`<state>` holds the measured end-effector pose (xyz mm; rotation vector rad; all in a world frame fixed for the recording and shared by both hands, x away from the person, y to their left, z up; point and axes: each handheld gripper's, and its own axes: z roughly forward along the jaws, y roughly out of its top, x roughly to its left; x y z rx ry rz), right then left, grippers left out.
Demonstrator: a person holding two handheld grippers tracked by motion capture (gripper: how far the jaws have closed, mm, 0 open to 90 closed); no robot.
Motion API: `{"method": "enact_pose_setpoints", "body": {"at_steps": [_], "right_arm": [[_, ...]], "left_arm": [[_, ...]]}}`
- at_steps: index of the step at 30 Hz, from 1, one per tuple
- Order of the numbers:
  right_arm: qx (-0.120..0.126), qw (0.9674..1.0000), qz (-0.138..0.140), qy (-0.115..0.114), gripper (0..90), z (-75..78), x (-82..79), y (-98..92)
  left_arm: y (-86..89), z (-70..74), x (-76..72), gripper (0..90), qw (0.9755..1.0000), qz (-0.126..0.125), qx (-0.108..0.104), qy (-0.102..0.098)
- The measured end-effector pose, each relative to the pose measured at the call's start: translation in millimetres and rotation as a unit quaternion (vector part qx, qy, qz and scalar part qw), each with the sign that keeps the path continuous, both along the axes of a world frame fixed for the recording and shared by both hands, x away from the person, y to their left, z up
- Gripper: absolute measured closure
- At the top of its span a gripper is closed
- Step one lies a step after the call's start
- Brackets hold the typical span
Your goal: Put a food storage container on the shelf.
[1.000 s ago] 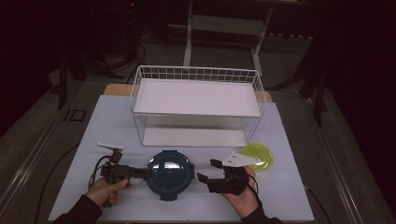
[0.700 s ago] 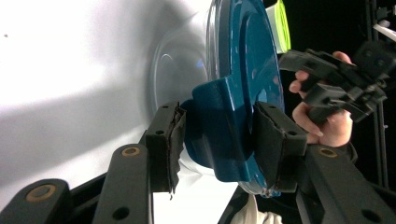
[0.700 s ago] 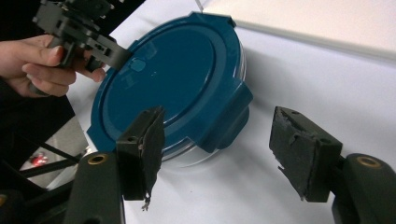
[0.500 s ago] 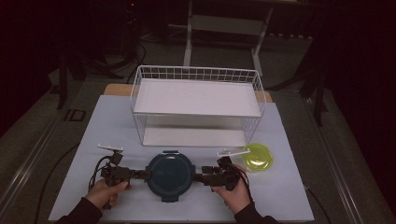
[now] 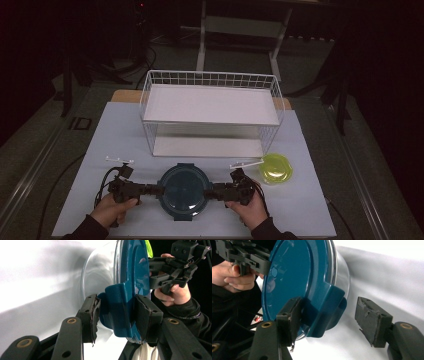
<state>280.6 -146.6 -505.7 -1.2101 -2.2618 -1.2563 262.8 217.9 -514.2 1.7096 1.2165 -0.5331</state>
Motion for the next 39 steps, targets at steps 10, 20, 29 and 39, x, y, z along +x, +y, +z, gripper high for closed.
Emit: {"method": "enact_pose_setpoints", "body": {"at_steps": [10, 20, 29, 39], "right_arm": [[0.030, 0.9990, 0.009, 0.031, 48.8, -3.1, -1.6, -3.0], [0.038, 0.9983, 0.009, 0.042, 49.6, -4.0, -3.6, -3.9], [0.042, 0.9983, 0.003, 0.040, 53.5, -1.9, -7.3, -4.2], [0.046, 0.9975, -0.008, 0.054, 55.4, -2.0, -12.3, -9.9]], "left_arm": [[-0.2, 0.1, -4.9, 55.0, 1.0000, -0.003, -0.002, -0.006], [-0.6, -2.5, -10.4, 55.3, 0.9998, 0.013, -0.013, -0.005], [-0.8, 0.6, -17.7, 56.6, 0.9999, 0.009, -0.009, -0.011], [-9.4, 11.9, -23.5, 57.6, 0.9996, 0.013, 0.012, -0.021]]}}
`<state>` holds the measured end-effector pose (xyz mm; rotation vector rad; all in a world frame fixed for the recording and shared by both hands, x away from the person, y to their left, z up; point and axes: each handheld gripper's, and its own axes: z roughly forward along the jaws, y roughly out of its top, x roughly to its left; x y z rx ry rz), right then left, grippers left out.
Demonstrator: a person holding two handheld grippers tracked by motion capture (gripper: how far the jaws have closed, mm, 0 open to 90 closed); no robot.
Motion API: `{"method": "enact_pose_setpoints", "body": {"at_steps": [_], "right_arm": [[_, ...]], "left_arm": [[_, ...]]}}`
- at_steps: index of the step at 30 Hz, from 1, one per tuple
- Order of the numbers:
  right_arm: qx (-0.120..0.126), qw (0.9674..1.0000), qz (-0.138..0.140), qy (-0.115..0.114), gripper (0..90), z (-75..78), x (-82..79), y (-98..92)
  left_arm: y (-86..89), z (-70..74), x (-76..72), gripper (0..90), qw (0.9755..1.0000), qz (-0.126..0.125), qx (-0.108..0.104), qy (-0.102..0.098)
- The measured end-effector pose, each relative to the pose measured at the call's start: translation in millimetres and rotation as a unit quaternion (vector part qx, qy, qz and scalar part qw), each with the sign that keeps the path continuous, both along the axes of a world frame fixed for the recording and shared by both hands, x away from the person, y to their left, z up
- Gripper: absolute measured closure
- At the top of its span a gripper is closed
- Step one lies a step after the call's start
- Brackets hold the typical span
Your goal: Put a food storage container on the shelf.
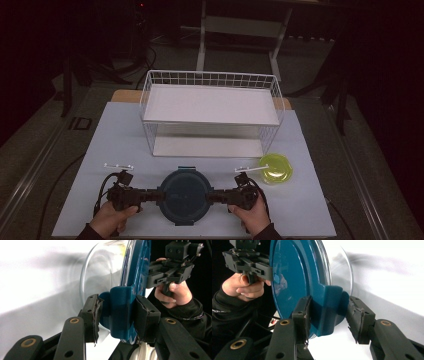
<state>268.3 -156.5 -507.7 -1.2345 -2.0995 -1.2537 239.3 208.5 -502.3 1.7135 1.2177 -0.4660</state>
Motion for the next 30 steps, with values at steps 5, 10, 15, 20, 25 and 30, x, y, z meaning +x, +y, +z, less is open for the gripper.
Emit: {"method": "enact_pose_setpoints", "body": {"at_steps": [5, 10, 15, 20, 25, 30], "right_arm": [[0.001, 0.9999, -0.011, -0.013, 55.3, 7.3, 0.8, -3.6], [0.009, 0.9996, -0.017, -0.023, 55.3, 18.0, 1.7, -7.5], [0.013, 0.9991, -0.022, -0.033, 55.3, 31.6, 3.0, -12.6], [0.013, 0.9985, -0.028, -0.046, 55.2, 46.5, 5.6, -18.2], [0.015, 0.9976, -0.035, -0.058, 55.2, 62.3, 8.8, -23.3], [0.017, 0.9967, -0.039, -0.069, 55.1, 78.6, 13.0, -27.8]], "left_arm": [[-3.0, 3.2, 0.6, 57.9, 0.9998, -0.002, -0.016, -0.010], [-6.1, 19.6, 6.4, 57.9, 0.9996, -0.004, -0.014, -0.025], [-11.3, 34.7, 11.5, 57.9, 0.9991, -0.008, -0.015, -0.038], [-16.5, 47.9, 16.1, 58.0, 0.9985, -0.011, -0.020, -0.050], [-20.8, 61.4, 20.9, 58.1, 0.9977, -0.011, -0.026, -0.062], [-25.0, 77.2, 26.7, 58.2, 0.9970, -0.012, -0.029, -0.072]]}}
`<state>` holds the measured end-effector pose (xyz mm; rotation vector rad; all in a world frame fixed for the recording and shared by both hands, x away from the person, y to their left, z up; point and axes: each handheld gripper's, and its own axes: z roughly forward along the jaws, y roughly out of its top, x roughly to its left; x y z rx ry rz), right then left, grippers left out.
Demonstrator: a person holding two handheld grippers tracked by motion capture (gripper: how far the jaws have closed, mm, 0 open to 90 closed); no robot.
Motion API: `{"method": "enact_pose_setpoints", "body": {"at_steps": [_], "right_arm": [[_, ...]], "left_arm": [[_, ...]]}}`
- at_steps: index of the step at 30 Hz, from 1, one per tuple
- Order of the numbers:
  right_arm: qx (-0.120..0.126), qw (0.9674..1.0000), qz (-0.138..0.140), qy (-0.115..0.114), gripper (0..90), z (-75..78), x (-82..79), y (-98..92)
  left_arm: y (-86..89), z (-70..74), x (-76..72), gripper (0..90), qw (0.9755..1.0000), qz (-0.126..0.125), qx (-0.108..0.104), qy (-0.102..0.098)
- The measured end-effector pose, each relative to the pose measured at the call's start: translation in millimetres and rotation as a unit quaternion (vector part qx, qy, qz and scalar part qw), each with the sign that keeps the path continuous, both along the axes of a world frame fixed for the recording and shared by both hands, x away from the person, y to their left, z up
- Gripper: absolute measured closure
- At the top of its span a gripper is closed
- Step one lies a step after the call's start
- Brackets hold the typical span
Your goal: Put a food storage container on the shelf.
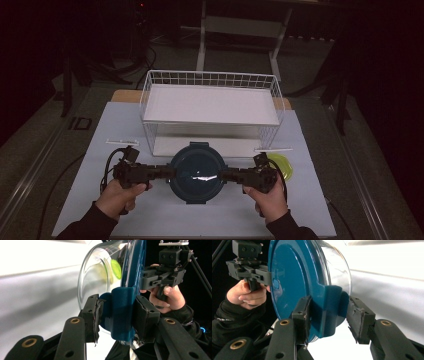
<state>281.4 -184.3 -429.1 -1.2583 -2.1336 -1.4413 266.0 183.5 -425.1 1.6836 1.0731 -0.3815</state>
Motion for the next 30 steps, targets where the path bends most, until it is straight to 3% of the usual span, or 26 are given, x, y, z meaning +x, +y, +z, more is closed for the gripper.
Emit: {"method": "enact_pose_setpoints", "body": {"at_steps": [7, 20, 25, 30], "right_arm": [[0.003, 1.0000, -0.007, -0.006, 55.1, 20.6, 7.2, -6.8], [0.015, 0.9982, -0.027, -0.052, 55.1, 77.9, 32.3, -23.3], [0.008, 0.9981, -0.030, -0.053, 55.1, 94.5, 44.6, -27.4], [0.008, 0.9984, -0.034, -0.045, 55.1, 100.7, 62.4, -26.9]], "left_arm": [[-7.0, 21.8, 9.8, 58.2, 0.9999, -0.002, 0.000, -0.013], [-23.2, 75.8, 41.2, 58.2, 0.9988, -0.001, -0.013, -0.048], [-25.9, 86.2, 57.1, 58.1, 0.9987, -0.005, -0.017, -0.048], [-25.7, 91.2, 73.8, 58.1, 0.9986, 0.003, -0.021, -0.047]]}}
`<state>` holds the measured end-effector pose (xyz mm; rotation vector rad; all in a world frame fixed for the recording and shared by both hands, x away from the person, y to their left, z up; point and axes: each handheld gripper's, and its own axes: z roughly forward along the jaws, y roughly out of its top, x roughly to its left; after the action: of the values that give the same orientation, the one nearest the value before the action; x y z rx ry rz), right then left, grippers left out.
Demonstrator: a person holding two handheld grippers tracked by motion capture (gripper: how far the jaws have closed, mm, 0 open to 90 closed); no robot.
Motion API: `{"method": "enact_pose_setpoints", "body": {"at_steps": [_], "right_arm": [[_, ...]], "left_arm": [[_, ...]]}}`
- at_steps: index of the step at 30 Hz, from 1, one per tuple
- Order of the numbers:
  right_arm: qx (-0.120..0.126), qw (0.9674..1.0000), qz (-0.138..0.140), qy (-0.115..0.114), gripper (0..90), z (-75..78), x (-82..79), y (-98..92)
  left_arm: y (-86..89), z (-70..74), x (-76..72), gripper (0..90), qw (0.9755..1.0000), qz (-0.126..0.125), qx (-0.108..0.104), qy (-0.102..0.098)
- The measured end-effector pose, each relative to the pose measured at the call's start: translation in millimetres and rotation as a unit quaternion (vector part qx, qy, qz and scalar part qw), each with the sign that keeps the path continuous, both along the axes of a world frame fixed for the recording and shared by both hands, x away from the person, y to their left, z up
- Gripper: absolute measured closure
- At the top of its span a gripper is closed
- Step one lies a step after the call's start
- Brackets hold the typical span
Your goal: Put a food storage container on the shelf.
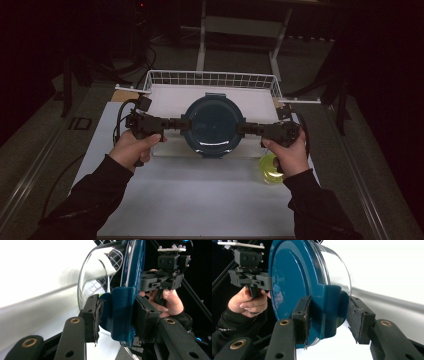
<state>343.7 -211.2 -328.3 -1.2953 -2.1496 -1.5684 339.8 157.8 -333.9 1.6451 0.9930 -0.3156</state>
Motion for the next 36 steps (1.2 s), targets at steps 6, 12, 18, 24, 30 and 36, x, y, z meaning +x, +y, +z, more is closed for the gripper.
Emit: {"method": "enact_pose_setpoints", "body": {"at_steps": [6, 12, 18, 24, 30, 36], "right_arm": [[0.003, 1.0000, -0.003, 0.003, 55.1, 11.4, 22.3, -2.6], [0.006, 0.9998, -0.016, 0.010, 55.0, 19.2, 39.7, -6.0], [0.002, 0.9996, -0.023, 0.014, 55.0, 17.5, 50.3, -8.2], [0.004, 0.9990, -0.038, 0.023, 55.0, 17.4, 61.0, -9.3], [0.002, 0.9985, -0.044, 0.034, 54.6, 20.5, 69.4, -8.4], [-0.008, 0.9970, -0.049, 0.058, 53.5, 23.8, 77.5, -4.9]], "left_arm": [[-3.9, 10.2, 18.1, 58.0, 0.9999, 0.010, -0.006, -0.005], [-7.3, 13.7, 36.9, 57.9, 0.9998, 0.015, -0.013, -0.006], [-10.2, 9.6, 49.9, 57.7, 0.9998, 0.016, -0.014, -0.004], [-10.7, 3.5, 62.9, 57.6, 0.9992, 0.023, -0.032, 0.009], [-9.9, 0.9, 71.2, 57.2, 0.9979, 0.035, -0.044, 0.031], [-7.5, -3.2, 79.9, 56.3, 0.9961, 0.040, -0.055, 0.056]]}}
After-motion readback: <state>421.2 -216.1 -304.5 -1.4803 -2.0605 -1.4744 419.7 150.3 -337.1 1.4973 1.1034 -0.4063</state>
